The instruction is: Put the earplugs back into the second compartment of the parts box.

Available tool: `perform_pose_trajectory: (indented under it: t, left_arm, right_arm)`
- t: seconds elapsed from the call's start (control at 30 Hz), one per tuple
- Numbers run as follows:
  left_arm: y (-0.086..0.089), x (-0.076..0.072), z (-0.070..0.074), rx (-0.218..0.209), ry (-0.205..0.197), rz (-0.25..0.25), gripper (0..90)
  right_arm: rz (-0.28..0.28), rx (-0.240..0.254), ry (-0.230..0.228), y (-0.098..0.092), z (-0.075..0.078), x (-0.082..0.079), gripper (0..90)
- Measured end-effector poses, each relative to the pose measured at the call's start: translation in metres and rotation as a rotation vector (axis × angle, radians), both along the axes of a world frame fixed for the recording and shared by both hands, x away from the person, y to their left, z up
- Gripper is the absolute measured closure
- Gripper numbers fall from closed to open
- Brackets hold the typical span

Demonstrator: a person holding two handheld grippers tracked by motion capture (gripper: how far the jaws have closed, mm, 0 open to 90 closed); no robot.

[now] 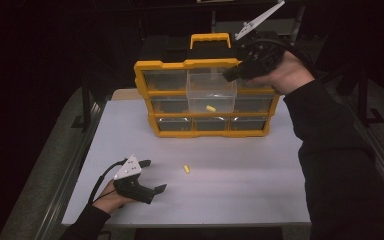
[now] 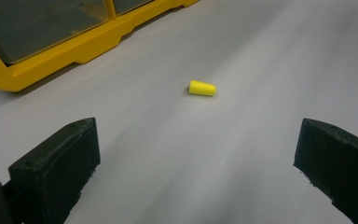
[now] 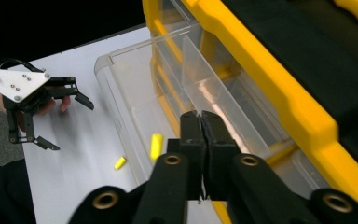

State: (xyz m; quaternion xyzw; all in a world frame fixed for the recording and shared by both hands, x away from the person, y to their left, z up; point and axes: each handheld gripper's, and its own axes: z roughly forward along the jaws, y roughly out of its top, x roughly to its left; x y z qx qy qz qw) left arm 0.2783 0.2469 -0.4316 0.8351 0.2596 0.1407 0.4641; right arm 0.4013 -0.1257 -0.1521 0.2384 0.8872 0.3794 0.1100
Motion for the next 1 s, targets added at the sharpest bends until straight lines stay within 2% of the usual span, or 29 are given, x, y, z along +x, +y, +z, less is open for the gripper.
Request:
perform_pose_trajectory:
  t: [0.23,0.43,0.57,1.0]
  left_arm:
    - [0.000,0.000,0.000,0.000,0.002,0.002,0.0]
    - [0.000,0.000,0.000,0.000,0.003,0.003,0.0]
    - [-0.001,0.000,0.000,0.000,0.004,0.004,0.0]
    - [0.000,0.000,0.000,-0.003,0.000,0.006,0.0]
  right_arm:
    - [-0.024,0.005,-0.012,-0.022,0.007,-0.007,88.4]
    - [-0.038,0.008,-0.002,-0.037,-0.003,-0.012,88.4]
    - [-0.042,0.001,0.010,-0.043,-0.016,-0.014,88.2]
    - [-0.037,0.003,0.061,-0.048,-0.068,-0.018,73.7]
